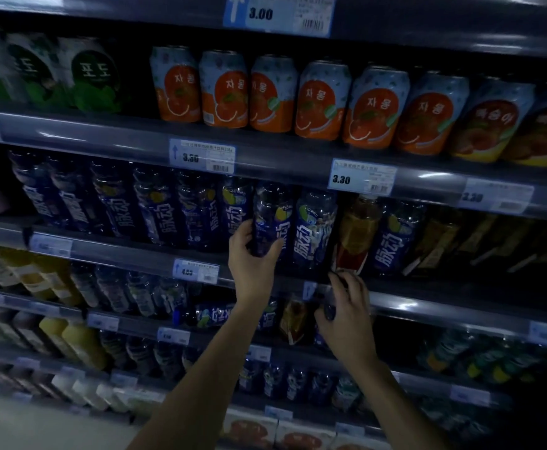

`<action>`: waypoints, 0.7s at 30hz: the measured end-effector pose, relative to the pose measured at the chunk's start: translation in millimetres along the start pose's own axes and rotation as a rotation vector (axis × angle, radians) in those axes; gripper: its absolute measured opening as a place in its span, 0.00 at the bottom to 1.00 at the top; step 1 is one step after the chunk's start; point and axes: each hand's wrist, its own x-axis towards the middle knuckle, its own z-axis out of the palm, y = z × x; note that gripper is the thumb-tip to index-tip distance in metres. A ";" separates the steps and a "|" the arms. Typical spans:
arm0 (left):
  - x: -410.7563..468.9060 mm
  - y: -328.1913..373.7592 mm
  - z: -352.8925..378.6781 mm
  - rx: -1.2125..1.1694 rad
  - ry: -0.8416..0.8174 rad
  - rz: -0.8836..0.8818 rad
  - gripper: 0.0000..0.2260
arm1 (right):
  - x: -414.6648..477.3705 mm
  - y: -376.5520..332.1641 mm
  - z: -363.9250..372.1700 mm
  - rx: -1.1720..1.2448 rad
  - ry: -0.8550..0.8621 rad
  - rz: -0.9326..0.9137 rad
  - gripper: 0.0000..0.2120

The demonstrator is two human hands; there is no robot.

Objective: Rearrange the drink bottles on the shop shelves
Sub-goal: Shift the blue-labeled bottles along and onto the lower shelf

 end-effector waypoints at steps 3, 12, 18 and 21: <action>-2.3 -8.7 3.2 0.094 -0.023 -0.021 0.31 | 0.2 0.1 0.0 -0.015 -0.006 0.000 0.29; 5.6 -15.5 -9.8 0.241 -0.068 0.023 0.24 | -0.5 4.0 -2.0 -0.004 -0.048 0.008 0.28; -3.6 -20.9 -6.1 0.316 -0.057 0.076 0.27 | -0.3 3.2 0.5 -0.029 -0.032 0.014 0.28; 1.2 -18.5 -2.4 0.310 -0.016 0.068 0.25 | 0.1 4.3 2.2 -0.039 -0.026 0.018 0.28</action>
